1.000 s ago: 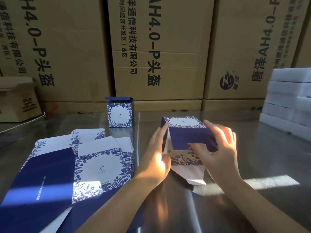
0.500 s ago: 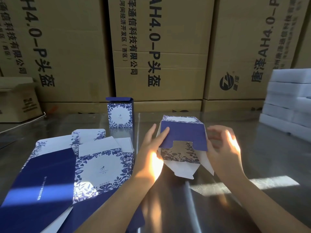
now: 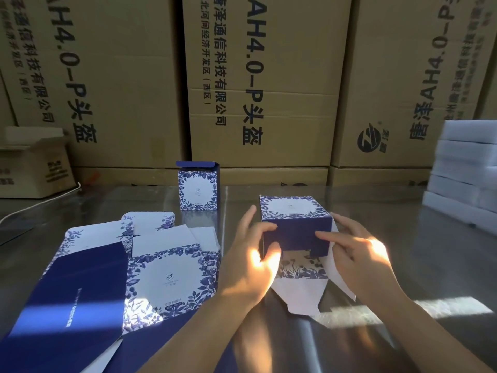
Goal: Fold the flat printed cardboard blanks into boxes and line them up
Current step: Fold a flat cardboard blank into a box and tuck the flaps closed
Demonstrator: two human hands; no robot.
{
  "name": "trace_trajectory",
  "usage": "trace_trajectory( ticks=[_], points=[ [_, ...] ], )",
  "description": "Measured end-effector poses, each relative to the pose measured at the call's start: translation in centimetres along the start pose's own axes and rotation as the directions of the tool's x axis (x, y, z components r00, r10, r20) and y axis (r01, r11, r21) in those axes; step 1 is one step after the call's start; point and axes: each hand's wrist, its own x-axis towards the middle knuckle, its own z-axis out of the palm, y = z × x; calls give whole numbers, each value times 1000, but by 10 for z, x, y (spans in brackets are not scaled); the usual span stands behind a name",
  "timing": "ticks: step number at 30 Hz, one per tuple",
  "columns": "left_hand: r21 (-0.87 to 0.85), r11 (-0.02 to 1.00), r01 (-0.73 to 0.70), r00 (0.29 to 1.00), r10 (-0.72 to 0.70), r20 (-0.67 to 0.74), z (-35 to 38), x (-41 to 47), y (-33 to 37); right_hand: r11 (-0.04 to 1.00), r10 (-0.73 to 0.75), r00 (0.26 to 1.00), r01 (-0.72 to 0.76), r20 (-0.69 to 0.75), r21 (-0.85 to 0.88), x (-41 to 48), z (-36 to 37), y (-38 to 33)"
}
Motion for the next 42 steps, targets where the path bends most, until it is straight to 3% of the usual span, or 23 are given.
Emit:
trace_trajectory(
  ticks=[3,6,9,12,16,21,25,28,35,42],
  points=[
    [-175,980,-92,993,77,-91,-4,5,0,996,-93,996,93,11,15,-2,2,-6],
    [-463,886,33,990,-92,-105,-12,13,0,988,-114,993,109,39,108,-2,1,-9],
    [-573,815,83,981,-168,-98,-21,18,1,967,-30,990,-7,138,255,-1,-4,-15],
    [-523,850,65,993,-110,-54,-24,18,1,967,-12,983,-35,182,253,-3,-8,-22],
    [-478,877,56,996,-16,88,-25,16,2,979,-94,972,52,213,196,-2,-14,-33],
    [-433,901,31,979,60,197,-27,17,0,978,-108,979,73,174,193,-1,-19,-34],
    [-410,912,18,972,80,221,-25,16,5,995,-81,988,72,134,72,0,-19,-35],
    [-311,951,-10,966,89,241,-27,14,9,994,-68,986,54,150,97,2,-19,-36],
    [-255,966,46,861,91,500,-48,19,4,959,-38,957,-46,288,278,4,-20,-29],
    [-223,975,20,849,102,518,-51,23,2,971,-23,887,-90,462,222,8,-25,-17]
  ],
)
